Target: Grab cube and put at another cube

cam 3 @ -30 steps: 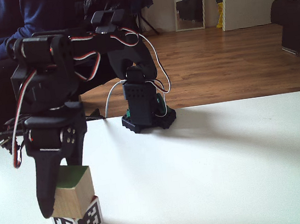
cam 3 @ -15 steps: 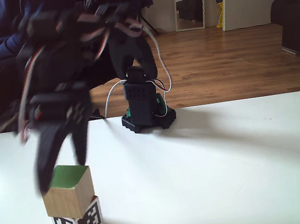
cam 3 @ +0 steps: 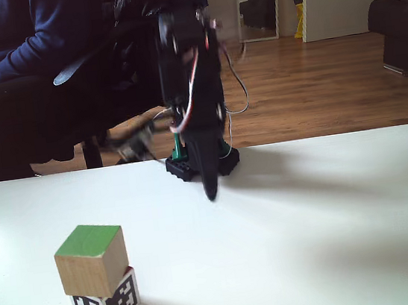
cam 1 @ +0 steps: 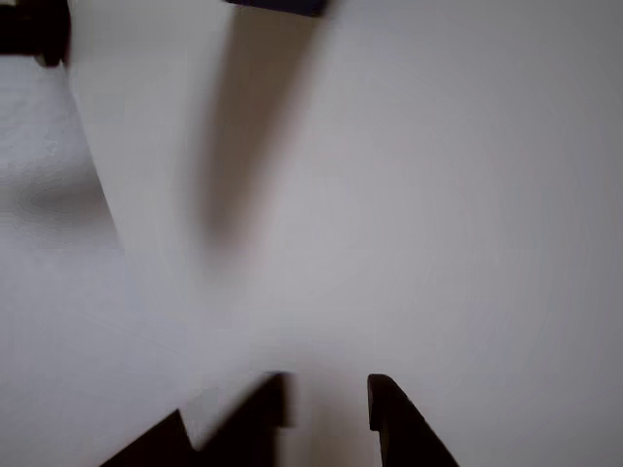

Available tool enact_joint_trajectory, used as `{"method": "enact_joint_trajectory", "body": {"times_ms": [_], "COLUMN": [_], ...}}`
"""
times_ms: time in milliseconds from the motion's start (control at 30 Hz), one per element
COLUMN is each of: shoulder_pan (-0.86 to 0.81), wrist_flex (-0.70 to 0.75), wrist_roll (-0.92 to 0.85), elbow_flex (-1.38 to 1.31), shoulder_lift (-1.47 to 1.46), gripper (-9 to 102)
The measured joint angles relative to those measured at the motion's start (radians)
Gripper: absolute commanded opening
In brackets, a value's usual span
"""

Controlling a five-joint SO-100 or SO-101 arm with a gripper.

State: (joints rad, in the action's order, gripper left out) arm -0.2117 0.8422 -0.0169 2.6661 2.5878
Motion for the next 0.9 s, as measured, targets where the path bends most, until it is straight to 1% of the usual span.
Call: {"method": "enact_joint_trajectory", "body": {"times_ms": [100,200,267,400,633,800,900], "shoulder_pan": [0.026,0.066,0.072,0.097,0.106,0.103,0.057], "wrist_flex": [-0.020,-0.003,0.038,0.209,0.345,0.396,0.419], "wrist_roll": [0.029,0.035,0.037,0.037,-0.061,-0.078,-0.103], "elbow_flex": [0.147,0.253,0.319,0.359,0.359,0.357,0.354], "shoulder_lift": [0.160,0.318,0.434,0.661,0.692,0.696,0.696], "gripper": [0,0,0,0,0,0,0]}}
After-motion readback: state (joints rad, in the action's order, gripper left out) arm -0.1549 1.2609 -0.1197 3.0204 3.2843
